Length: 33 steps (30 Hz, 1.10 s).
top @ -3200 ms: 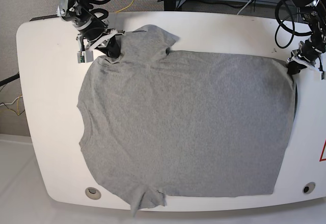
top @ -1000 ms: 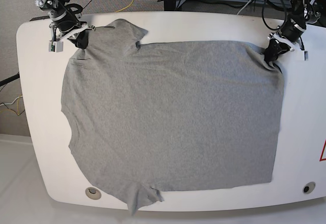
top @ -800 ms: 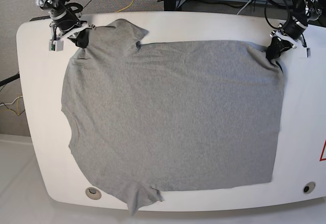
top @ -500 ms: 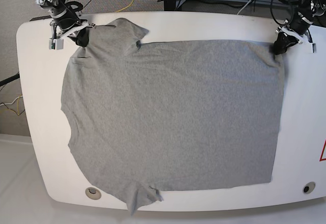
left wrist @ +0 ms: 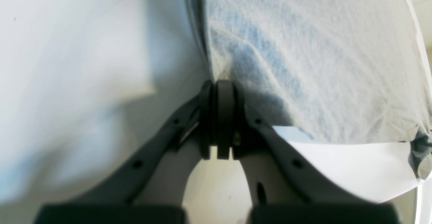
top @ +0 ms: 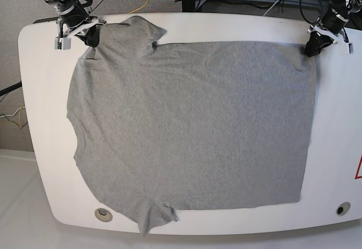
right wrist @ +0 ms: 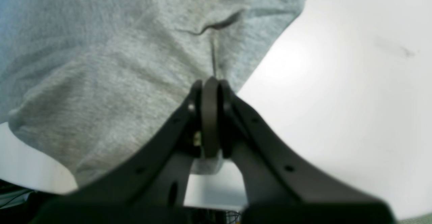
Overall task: Fold the T-shirt properly
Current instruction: 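Drag both held shoulder corners away from the hem to straighten the shirt, then keep pulling both shoulder corners apart to stretch the shirt taut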
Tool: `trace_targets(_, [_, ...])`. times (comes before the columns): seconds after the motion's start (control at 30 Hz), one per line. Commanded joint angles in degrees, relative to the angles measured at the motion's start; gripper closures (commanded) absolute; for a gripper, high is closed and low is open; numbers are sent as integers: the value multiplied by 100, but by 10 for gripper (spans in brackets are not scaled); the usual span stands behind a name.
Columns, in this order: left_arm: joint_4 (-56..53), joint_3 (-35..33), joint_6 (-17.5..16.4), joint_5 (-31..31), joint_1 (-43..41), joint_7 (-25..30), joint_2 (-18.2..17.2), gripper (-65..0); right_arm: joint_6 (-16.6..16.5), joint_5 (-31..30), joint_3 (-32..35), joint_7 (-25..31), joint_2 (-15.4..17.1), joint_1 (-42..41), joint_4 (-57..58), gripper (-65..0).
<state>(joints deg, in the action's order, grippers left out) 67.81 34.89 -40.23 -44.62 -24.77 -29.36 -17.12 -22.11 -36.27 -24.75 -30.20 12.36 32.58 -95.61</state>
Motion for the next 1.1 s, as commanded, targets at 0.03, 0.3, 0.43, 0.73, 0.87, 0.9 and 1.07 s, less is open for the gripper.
trace_targets(0.03, [-218,-65,695,1574,-410,-1314,38,-26,53,124,-8,-220,43,122,-34,0])
trace_targets(0.3, [-218,-56,695,1715,-481,-1279,38,-26,44,124,1,-220,34,175,-34,0])
trace_targets(0.43, [-218,-48,695,1715,-542,-1279,47,-26,44,124,27,-220,26,281,-43,0])
trace_targets(0.73, [-166,322,695,1715,-560,-1279,38,-26,44,124,256,-202,26,360,-52,0])
trace_targets(0.87, [265,533,695,1724,-621,-1305,3,-26,35,124,291,-194,26,386,-254,0])
trace_targets(0.9, [432,612,695,1724,-665,-1305,3,-26,35,124,291,-194,26,395,-368,0])
trace_targets(1.07, [1135,902,695,1724,-709,-1349,38,-26,35,124,273,-194,43,527,-861,0])
